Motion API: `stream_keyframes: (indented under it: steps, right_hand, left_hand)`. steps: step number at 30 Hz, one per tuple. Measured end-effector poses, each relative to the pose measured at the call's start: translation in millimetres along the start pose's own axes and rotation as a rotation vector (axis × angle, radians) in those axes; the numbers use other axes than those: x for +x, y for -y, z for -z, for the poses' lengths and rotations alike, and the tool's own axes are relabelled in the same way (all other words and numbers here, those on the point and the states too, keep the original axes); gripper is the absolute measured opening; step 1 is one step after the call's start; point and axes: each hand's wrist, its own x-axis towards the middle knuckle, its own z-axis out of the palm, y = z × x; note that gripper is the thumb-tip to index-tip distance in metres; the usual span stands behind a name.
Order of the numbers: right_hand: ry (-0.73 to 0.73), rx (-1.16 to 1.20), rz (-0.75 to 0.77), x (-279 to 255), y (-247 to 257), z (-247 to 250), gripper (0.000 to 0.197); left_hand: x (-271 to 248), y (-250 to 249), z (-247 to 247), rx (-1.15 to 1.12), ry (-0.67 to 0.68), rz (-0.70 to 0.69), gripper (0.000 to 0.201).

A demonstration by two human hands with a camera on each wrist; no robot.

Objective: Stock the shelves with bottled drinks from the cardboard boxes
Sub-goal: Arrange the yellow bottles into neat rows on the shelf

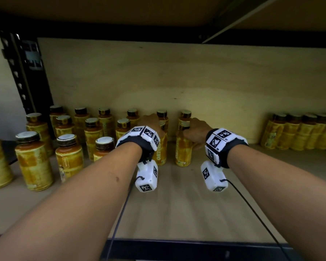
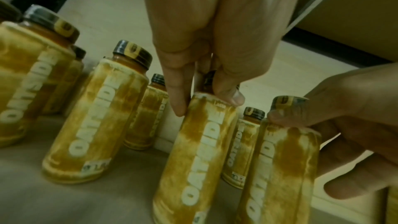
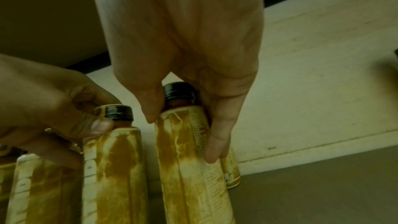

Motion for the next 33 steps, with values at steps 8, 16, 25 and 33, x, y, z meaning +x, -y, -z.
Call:
stream_keyframes:
  steps: [8, 16, 25, 33]
  right_hand:
    - [-0.027, 0.046, 0.021, 2.4, -4.9, -4.6, 0.066]
    - [-0.038, 0.067, 0.042, -2.3, -6.5, -6.8, 0.073]
    - [-0.06, 0.005, 0.056, -13.6, -5.2, -6.8, 0.063]
    - [-0.064, 0.008, 0.071, -49.0, -28.6, 13.1, 0.085]
  left_hand:
    - [-17.9, 5.4, -9.1, -0.397, -0.064, 0.164, 0.023]
    - [-29.8, 12.4, -21.5, -0.751, -0.112, 0.316, 0.045]
    - [-29.0, 11.4, -23.7, -0.658, -0.156, 0.314, 0.048]
    - [-48.5, -3.2, -16.7, -0.397, -0.252, 0.259, 0.048]
